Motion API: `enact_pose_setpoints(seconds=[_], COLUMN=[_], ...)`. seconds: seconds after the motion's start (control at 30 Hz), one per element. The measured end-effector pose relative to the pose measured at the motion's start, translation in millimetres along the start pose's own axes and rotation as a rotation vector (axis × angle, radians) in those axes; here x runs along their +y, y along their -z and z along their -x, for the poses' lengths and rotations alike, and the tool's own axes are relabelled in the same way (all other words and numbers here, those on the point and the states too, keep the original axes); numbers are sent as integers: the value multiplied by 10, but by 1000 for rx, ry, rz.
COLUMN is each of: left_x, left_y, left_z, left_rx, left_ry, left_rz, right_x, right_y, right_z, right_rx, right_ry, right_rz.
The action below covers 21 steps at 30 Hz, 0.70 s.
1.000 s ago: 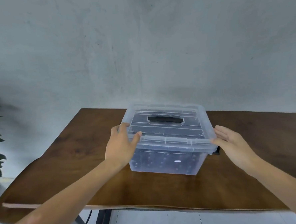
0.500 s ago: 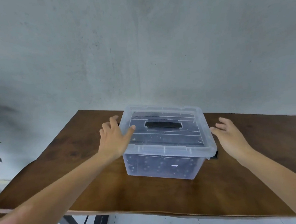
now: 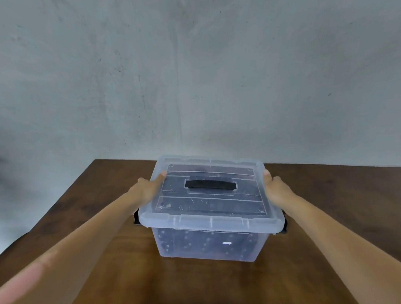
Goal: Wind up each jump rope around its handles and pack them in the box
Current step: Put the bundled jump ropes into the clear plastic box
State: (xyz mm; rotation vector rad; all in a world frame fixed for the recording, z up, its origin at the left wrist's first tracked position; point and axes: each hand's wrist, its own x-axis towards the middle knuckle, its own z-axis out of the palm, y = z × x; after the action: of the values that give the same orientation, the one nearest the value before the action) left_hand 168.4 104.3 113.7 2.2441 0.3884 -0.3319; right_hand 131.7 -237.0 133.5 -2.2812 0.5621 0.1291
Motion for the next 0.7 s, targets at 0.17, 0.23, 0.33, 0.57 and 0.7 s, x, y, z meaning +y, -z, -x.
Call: enact_pose_setpoints(seconds=[0.17, 0.23, 0.33, 0.57, 0.7], left_x=[-39, -40, 44, 124, 127], left_y=[-43, -70, -131, -144, -158], left_z=[-29, -14, 82, 187, 206], left_rx=[166, 266, 351, 387, 404], left_ry=[-15, -27, -31, -29, -21], left_rz=[-251, -439, -596, -661, -653], right_x=[0, 12, 0, -147, -130], right_y=[-23, -19, -6, -68, -72], right_z=[-61, -92, -77, -4, -4], right_rx=[-41, -44, 0, 144, 176], right_ry=[-38, -29, 14, 59, 66], right_rz=[131, 207, 389, 624, 550])
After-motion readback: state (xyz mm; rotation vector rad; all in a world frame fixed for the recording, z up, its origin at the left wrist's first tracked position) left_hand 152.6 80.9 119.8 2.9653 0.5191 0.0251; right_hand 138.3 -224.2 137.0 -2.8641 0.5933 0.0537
